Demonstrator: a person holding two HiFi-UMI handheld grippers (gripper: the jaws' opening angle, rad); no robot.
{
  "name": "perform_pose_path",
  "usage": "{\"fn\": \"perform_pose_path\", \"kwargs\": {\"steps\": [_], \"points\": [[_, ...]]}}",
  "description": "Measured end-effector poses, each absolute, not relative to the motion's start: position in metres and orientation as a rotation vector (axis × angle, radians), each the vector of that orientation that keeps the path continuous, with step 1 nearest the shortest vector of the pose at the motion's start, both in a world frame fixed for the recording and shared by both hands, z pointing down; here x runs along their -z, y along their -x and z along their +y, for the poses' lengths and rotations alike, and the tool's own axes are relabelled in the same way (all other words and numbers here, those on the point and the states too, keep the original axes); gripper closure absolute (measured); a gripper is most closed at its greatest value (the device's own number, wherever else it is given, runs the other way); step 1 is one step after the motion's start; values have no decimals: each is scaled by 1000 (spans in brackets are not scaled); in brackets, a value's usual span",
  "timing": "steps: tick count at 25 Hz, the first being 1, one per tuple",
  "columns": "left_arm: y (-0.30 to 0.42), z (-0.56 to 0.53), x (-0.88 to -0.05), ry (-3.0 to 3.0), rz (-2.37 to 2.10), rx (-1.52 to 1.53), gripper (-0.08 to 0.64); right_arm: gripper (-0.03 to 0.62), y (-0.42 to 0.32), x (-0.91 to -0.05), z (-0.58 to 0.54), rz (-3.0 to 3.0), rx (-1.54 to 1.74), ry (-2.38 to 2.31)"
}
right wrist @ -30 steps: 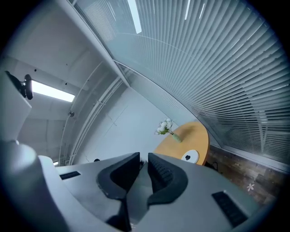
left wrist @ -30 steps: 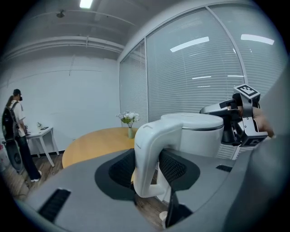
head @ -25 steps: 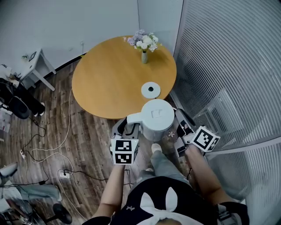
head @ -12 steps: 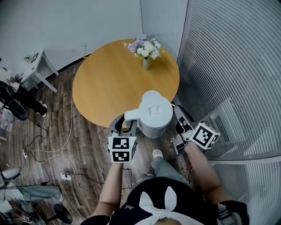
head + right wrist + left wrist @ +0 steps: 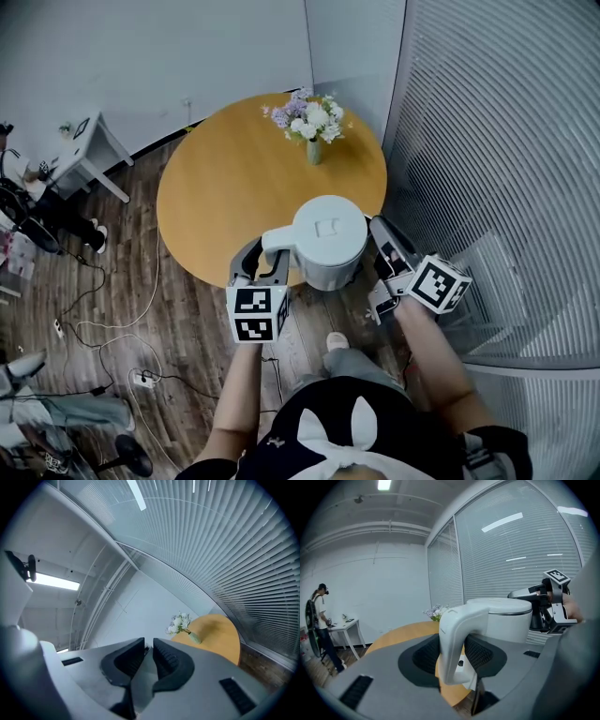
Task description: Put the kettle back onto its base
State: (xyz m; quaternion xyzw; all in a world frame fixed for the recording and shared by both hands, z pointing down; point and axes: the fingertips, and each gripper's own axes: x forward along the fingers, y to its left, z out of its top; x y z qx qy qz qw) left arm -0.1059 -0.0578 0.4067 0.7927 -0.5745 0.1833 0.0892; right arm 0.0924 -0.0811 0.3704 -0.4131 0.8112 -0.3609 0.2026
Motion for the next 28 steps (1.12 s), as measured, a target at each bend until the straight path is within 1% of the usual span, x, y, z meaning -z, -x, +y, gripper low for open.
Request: {"fn": "perform_pose_path", "kwargs": {"steps": [15,28], "points": [[94,-118,-375,-2349,-1808,-472,379,529,-100,-329,-145,2345,893,1015],[108,-170,-374,-2340,-1804,-455,379,529,-89,-327,-196,2321,883,1042]]}}
